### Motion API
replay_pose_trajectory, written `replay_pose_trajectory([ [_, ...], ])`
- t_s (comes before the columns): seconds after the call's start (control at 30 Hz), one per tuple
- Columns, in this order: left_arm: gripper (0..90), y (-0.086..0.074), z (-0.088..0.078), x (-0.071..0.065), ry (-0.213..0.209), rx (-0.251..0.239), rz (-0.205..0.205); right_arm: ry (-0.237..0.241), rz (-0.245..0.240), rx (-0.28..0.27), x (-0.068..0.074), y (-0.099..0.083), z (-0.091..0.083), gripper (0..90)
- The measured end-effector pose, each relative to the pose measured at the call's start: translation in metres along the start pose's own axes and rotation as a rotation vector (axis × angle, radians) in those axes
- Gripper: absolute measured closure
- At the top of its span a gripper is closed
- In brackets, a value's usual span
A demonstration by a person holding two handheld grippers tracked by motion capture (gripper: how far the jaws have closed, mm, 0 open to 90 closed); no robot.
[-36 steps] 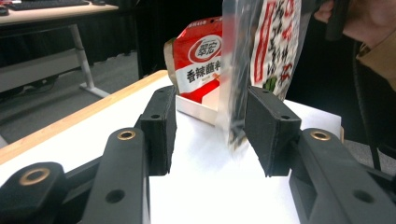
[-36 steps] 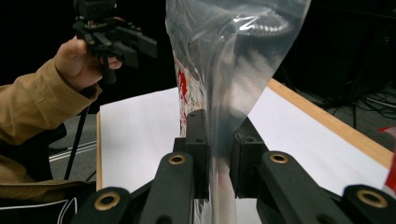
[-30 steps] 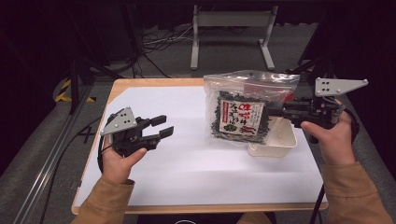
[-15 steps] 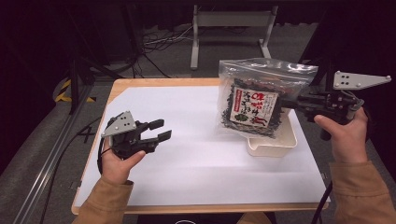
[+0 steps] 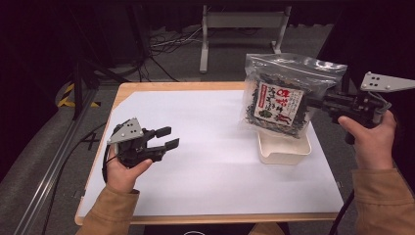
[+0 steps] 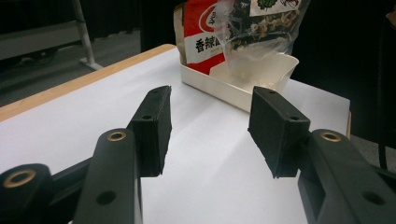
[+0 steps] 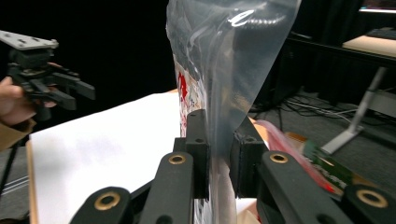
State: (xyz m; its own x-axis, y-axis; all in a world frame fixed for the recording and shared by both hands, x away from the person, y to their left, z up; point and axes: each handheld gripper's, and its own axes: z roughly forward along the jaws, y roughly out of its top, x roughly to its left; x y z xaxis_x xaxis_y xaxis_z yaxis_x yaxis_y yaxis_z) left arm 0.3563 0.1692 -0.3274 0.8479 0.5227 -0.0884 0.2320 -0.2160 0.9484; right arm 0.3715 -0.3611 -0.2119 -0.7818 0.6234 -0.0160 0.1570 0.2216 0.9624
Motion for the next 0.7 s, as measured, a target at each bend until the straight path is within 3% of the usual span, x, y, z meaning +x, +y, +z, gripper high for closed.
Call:
replay_pose_trajectory([
  [0.7,49.8,-0.006,-0.002,0.004,0.007,0.013,-0.014,-0.171,0.057,-0.002,-0.024,-0.023,-0.011,79.6],
])
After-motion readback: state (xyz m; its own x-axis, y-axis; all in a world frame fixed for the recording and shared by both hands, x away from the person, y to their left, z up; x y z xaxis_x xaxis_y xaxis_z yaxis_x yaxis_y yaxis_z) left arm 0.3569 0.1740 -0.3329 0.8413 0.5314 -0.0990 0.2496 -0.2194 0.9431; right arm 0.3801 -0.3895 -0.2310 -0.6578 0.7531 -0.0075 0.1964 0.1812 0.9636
